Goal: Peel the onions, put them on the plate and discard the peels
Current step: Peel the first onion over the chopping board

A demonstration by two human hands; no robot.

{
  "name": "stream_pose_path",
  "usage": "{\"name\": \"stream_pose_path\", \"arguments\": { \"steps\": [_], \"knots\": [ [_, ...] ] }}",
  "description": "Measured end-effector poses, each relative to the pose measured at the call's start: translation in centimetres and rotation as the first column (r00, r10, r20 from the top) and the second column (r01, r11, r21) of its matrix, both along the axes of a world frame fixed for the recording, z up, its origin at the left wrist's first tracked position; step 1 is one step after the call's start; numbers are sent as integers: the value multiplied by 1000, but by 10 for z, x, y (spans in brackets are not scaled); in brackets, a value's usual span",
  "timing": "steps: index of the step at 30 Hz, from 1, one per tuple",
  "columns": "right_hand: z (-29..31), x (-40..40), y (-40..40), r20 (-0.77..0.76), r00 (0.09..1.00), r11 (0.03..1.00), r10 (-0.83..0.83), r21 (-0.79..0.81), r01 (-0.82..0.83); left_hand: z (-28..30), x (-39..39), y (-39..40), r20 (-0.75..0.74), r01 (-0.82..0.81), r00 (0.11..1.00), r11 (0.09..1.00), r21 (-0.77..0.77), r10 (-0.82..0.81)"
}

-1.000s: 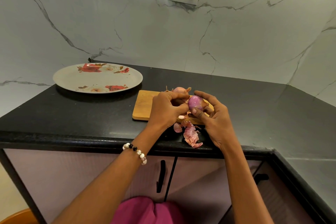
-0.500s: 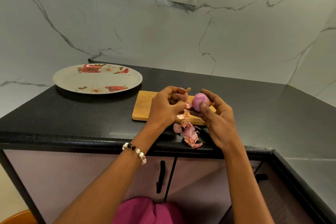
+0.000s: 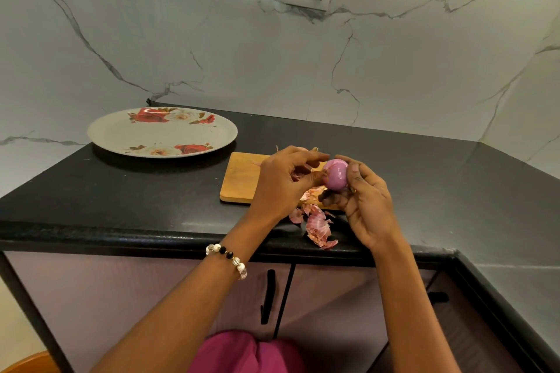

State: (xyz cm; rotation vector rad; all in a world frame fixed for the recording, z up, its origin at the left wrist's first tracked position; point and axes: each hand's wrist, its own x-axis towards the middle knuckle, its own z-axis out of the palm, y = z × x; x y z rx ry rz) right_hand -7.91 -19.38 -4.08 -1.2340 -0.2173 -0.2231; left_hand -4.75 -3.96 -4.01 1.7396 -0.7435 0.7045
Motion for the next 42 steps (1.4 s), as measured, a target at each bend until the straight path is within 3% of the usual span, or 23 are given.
{"name": "stream_pose_path", "arguments": {
  "steps": [6, 15, 25, 30, 34, 38, 42],
  "knots": [
    [-2, 0, 1, 26, 999, 994, 28, -107, -25, 0, 1, 1, 22, -20, 1000, 1000, -20, 20],
    [-2, 0, 1, 37, 998, 992, 47, -123, -42, 0, 1, 0, 101, -65, 993, 998, 15, 63],
    [-4, 3, 0, 30, 999, 990, 43, -135, -39, -6, 6, -5, 22, -100, 995, 974, 204, 98],
    [-2, 2, 0, 36, 999, 998, 40, -52, -38, -5, 5, -6, -31, -92, 994, 959, 270, 104],
    [-1, 0, 0, 29, 999, 1000, 20, 10, -20, -5, 6, -7, -50, -125, 989, 974, 189, 136],
    [-2, 0, 1, 30, 1000, 998, 9, -58, -7, -1, 3, -4, 70, -142, 988, 987, 74, 137],
    [-3, 0, 1, 45, 999, 994, 26, -105, -21, -1, 1, 1, 134, -115, 985, 992, 55, 107]
  ]
}}
